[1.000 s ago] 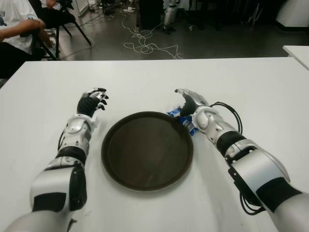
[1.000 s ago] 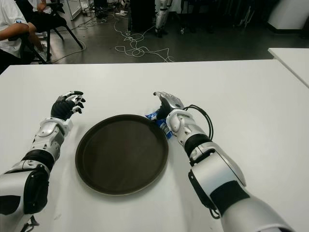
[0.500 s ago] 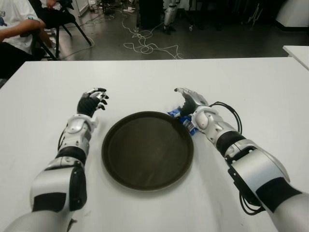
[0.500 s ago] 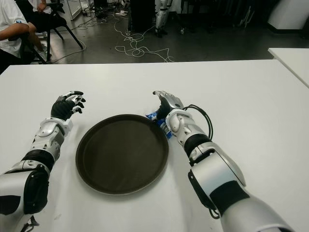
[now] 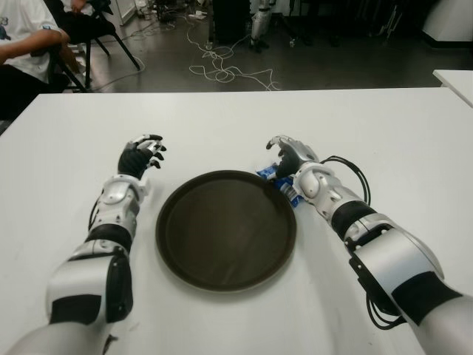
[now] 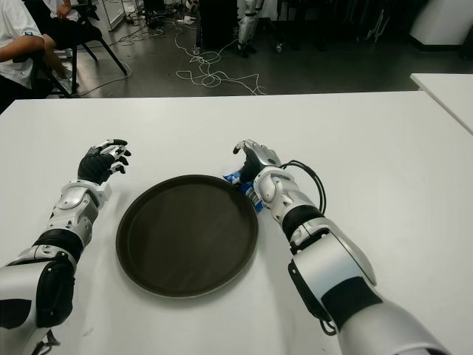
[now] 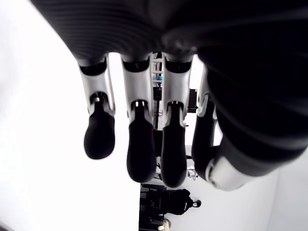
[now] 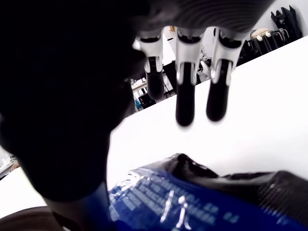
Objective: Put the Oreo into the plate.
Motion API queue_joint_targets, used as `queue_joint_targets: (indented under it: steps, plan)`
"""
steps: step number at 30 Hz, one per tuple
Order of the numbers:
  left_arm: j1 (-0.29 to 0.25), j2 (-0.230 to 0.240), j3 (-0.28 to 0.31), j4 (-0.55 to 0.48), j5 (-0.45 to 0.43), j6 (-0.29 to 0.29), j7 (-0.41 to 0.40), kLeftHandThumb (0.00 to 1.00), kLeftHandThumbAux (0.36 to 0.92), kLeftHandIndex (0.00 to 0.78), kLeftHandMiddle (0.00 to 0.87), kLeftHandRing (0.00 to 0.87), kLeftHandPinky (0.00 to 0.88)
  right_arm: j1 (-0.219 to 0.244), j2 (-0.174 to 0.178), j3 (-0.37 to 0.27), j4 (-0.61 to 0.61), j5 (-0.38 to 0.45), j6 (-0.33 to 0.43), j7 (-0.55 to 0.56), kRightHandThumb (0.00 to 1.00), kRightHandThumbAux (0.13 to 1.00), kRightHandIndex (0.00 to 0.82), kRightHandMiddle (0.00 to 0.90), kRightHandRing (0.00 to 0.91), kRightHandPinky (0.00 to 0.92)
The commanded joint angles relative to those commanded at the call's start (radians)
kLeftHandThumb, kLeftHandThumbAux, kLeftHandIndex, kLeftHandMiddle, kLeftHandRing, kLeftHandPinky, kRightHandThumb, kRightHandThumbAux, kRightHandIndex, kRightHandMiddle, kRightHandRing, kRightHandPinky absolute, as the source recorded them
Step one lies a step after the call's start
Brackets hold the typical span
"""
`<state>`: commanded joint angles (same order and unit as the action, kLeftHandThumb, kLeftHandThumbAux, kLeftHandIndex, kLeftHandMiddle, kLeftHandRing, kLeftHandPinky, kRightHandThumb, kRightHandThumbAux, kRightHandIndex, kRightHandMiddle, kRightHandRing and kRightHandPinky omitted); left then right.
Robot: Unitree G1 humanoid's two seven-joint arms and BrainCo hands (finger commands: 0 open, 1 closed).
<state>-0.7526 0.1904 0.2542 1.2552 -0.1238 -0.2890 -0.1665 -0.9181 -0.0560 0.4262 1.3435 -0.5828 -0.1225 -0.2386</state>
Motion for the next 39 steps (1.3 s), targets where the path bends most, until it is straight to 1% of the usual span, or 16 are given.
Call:
queue_joint_targets:
  steps: [2,3,4,5,6,7,8,10,14,16,19,26,30,32,39]
  plan:
    - [0.0,0.0,0.0,0.0,-0.001,0.0,-0.003,0.697,0.717,0.425,0.575,0.62,0.673,0.0,-0.001,0.0,0.001,0.0,0.001,0.0,0.0,0.918,0.345,0.401,0.471,0.491]
    - [0.0,0.0,0.001,0.0,-0.001,-0.003,-0.006,0.697,0.717,0.425,0.575,0.62,0.673,0.001,-0.001,-0.001,0.001,0.001,0.0,-0.001,0.0,0.918,0.348,0.412,0.482,0.5]
    - [0.001,0.0,0.001,0.0,-0.002,-0.006,-0.008,0.697,0.717,0.425,0.575,0.62,0.673,0.002,-0.001,-0.002,0.001,0.001,-0.002,-0.002,0.133,0.884,0.362,0.442,0.501,0.513]
    - [0.001,0.0,0.001,-0.001,-0.002,-0.007,-0.009,0.697,0.717,0.424,0.573,0.618,0.671,0.002,-0.002,-0.002,0.001,0.002,-0.003,-0.003,0.329,0.833,0.383,0.488,0.528,0.532]
    - [0.001,0.0,0.001,-0.001,-0.003,-0.008,-0.01,0.697,0.717,0.424,0.572,0.617,0.668,0.003,-0.002,-0.003,0.001,0.003,-0.004,-0.005,0.455,0.8,0.396,0.519,0.545,0.544]
    - [0.001,0.0,0.002,-0.001,-0.003,-0.008,-0.01,0.696,0.717,0.424,0.569,0.614,0.666,0.004,-0.003,-0.004,0.001,0.003,-0.004,-0.006,0.535,0.779,0.405,0.541,0.557,0.552]
    - [0.001,0.0,0.002,-0.001,-0.003,-0.008,-0.01,0.696,0.717,0.424,0.568,0.612,0.665,0.004,-0.003,-0.004,0.001,0.003,-0.005,-0.008,0.586,0.766,0.41,0.556,0.566,0.559]
    - [0.001,0.0,0.002,-0.001,-0.004,-0.008,-0.01,0.696,0.717,0.424,0.567,0.611,0.664,0.005,-0.003,-0.004,0.001,0.003,-0.005,-0.009,0.631,0.754,0.415,0.571,0.575,0.565]
    - [0.001,-0.001,0.0,-0.001,-0.001,-0.007,-0.005,0.696,0.717,0.424,0.572,0.614,0.668,0.006,-0.006,-0.004,0.003,0.003,-0.003,-0.011,0.665,0.745,0.419,0.589,0.587,0.574]
    - [0.0,-0.001,0.0,-0.001,-0.001,-0.004,-0.003,0.696,0.717,0.424,0.575,0.616,0.669,0.006,-0.006,-0.004,0.003,0.003,-0.001,-0.012,0.671,0.744,0.418,0.554,0.576,0.56]
    - [0.0,-0.001,0.0,0.0,0.0,-0.003,-0.001,0.696,0.717,0.424,0.576,0.616,0.668,0.007,-0.006,-0.004,0.004,0.002,0.001,-0.012,0.673,0.744,0.415,0.532,0.567,0.551]
    - [0.0,-0.003,0.001,0.0,-0.002,-0.006,-0.002,0.696,0.717,0.424,0.579,0.621,0.676,0.006,-0.009,-0.003,0.005,0.002,0.002,-0.012,0.675,0.744,0.417,0.559,0.571,0.566]
    - [0.0,-0.003,0.0,-0.001,-0.001,-0.007,-0.003,0.696,0.717,0.424,0.573,0.616,0.669,0.006,-0.011,0.002,0.007,-0.004,0.009,-0.013,0.673,0.745,0.412,0.487,0.543,0.52]
    - [0.0,-0.003,-0.001,-0.002,0.0,-0.007,-0.002,0.696,0.717,0.424,0.571,0.615,0.668,0.006,-0.012,0.003,0.007,-0.006,0.01,-0.015,0.672,0.745,0.411,0.482,0.538,0.518]
    - [0.0,-0.001,-0.007,-0.002,0.007,-0.005,0.003,0.696,0.717,0.425,0.58,0.62,0.672,0.008,-0.014,0.005,0.006,-0.008,0.003,-0.023,0.676,0.743,0.418,0.554,0.558,0.542]
